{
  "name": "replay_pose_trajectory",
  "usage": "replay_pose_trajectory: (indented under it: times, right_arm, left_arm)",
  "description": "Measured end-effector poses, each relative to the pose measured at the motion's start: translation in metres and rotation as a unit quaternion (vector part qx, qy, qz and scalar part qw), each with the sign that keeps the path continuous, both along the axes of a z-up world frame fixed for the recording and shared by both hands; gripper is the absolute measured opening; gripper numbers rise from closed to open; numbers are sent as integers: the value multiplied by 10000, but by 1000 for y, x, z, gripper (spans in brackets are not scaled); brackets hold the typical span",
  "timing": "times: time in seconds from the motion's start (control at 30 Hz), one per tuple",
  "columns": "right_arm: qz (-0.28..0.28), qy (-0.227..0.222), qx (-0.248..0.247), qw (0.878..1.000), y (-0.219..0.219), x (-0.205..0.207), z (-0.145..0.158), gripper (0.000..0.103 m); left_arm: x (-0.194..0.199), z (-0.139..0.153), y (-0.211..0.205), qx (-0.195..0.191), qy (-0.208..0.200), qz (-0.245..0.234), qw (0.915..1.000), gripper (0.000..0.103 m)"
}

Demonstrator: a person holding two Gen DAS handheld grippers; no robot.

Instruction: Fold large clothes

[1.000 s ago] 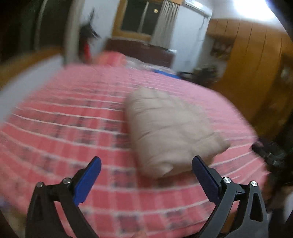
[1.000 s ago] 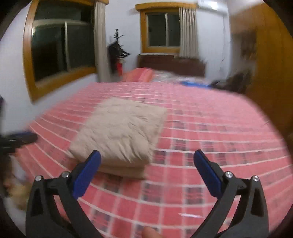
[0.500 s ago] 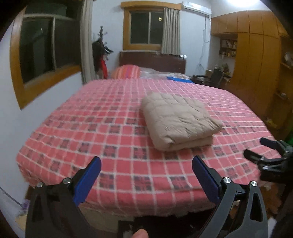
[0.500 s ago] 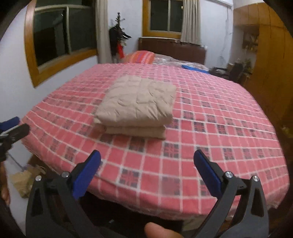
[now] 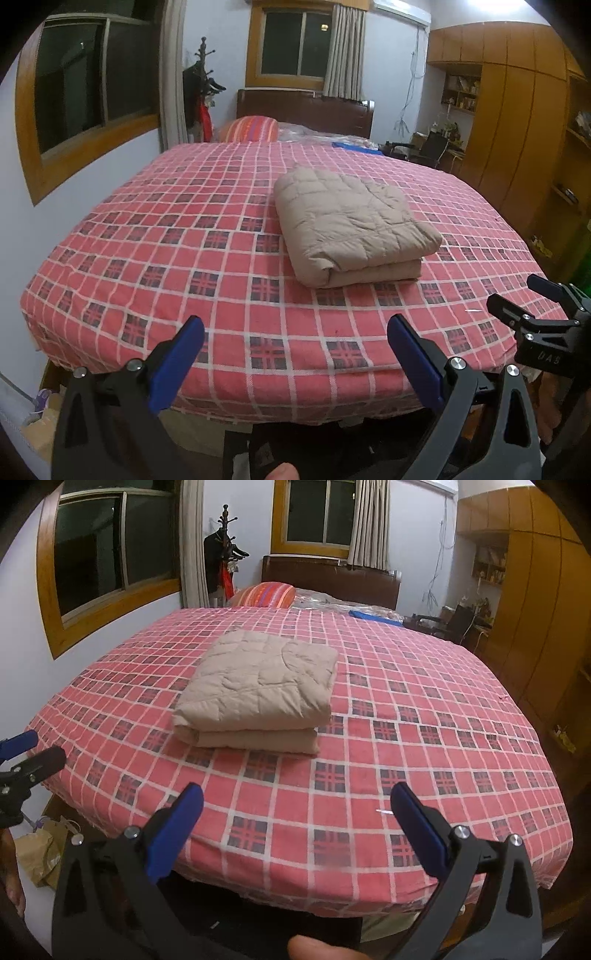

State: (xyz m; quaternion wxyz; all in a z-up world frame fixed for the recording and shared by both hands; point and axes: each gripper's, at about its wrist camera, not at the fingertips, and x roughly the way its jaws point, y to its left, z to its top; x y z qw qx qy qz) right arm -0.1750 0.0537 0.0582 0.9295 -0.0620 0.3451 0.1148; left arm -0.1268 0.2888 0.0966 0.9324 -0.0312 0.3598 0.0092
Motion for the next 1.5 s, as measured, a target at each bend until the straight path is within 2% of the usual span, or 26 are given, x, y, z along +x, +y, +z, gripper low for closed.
replay_pose_trajectory:
  times: [0.5,0.87,1.5]
  right_arm:
    - [16,-61,1,10000,-3,0,2,101]
    - [-68,-293,-69,9995,-1,-5,4,101]
    - [-48,-255,-27,9997,-1,-5,3,101]
  left_arm:
    - [1,-2,-5,21,1,-43,10000,99]
    - [1,-3,-7,-17,0,-19,10000,99]
    - [2,-3,-6,-16,3,-22,10000,99]
